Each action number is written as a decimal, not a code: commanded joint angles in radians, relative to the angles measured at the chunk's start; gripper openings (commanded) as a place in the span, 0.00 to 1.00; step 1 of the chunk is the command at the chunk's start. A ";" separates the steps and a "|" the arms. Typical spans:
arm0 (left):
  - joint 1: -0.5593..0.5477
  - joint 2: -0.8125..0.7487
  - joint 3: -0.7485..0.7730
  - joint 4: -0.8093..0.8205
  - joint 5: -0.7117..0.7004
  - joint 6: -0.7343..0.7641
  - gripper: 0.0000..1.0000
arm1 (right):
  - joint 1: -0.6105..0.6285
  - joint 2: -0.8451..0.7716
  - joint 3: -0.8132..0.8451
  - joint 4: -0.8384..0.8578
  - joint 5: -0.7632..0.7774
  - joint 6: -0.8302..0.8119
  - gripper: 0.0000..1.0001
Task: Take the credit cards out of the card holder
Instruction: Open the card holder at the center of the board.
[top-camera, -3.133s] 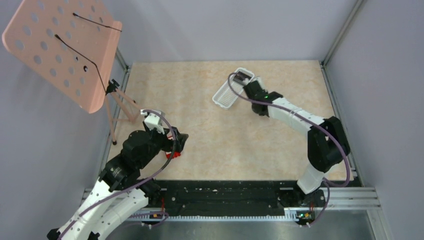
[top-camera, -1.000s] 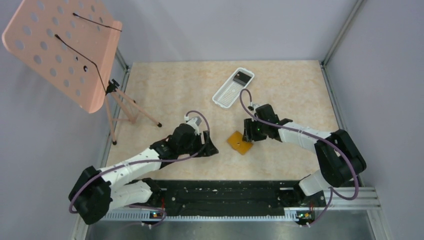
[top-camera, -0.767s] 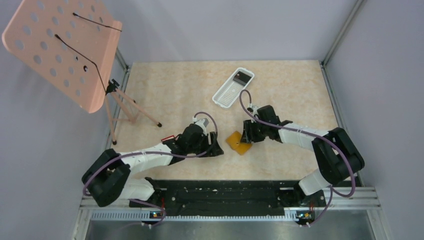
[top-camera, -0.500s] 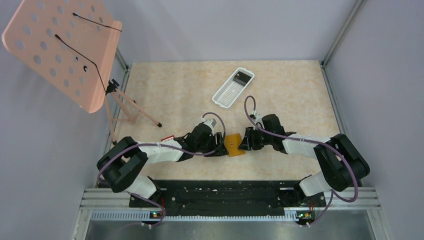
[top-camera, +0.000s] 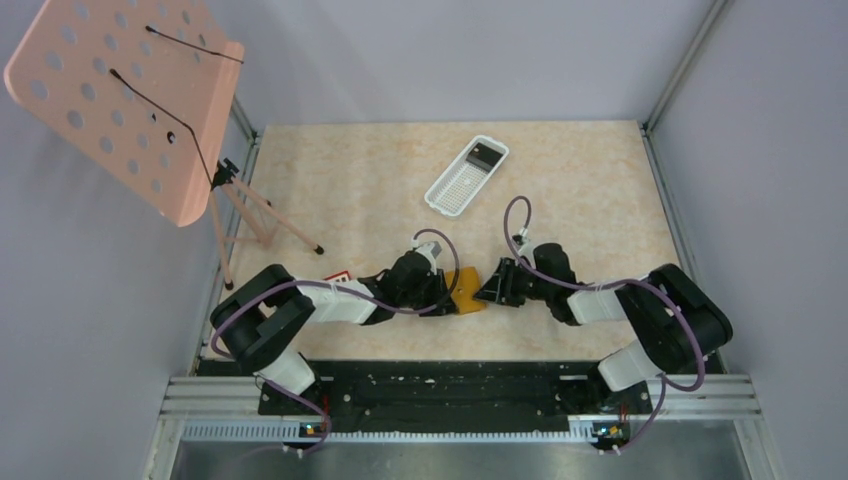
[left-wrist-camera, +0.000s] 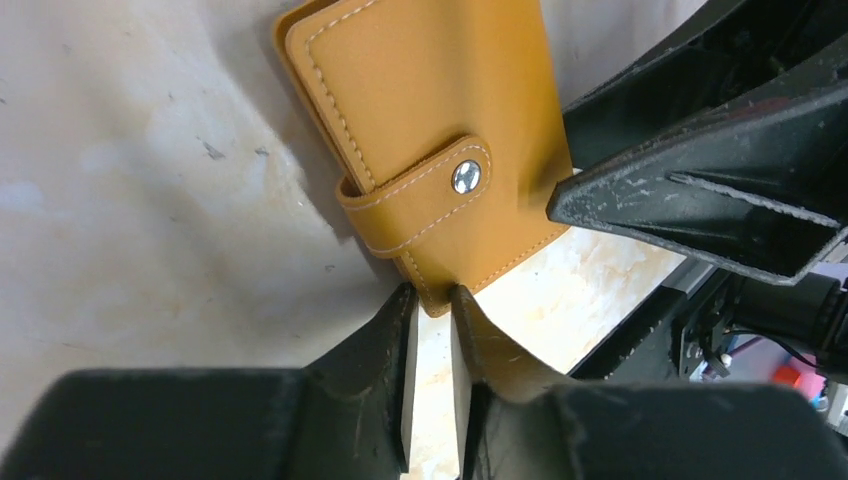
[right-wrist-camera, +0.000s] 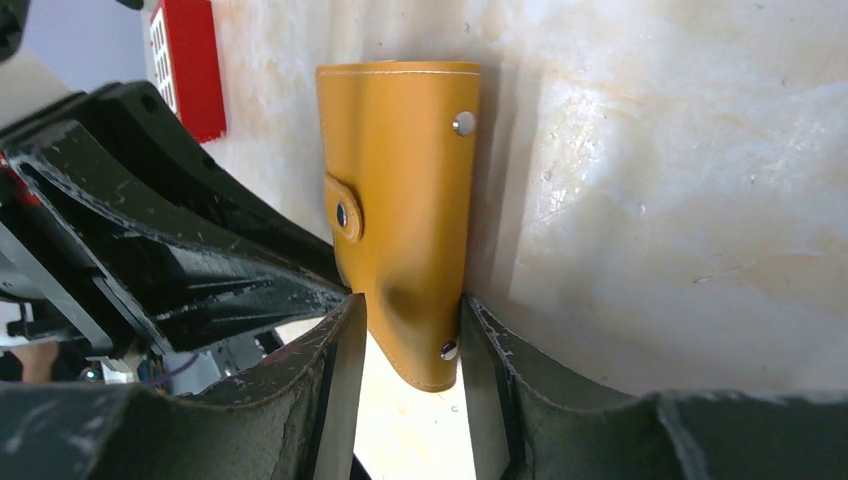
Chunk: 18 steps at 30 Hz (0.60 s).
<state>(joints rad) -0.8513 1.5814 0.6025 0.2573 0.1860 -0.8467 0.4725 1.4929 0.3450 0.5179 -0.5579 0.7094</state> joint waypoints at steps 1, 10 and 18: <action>-0.038 0.019 -0.018 0.090 0.021 -0.018 0.19 | 0.006 0.025 -0.038 0.140 -0.010 0.098 0.38; -0.081 -0.030 -0.026 0.043 -0.022 -0.062 0.27 | 0.007 -0.069 -0.076 0.094 -0.002 0.084 0.00; -0.103 -0.168 0.065 -0.240 -0.193 -0.063 0.51 | 0.076 -0.283 -0.149 -0.023 0.125 0.104 0.00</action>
<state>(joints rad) -0.9398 1.4845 0.5903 0.1555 0.1024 -0.9146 0.4988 1.3109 0.2150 0.5446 -0.5083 0.8040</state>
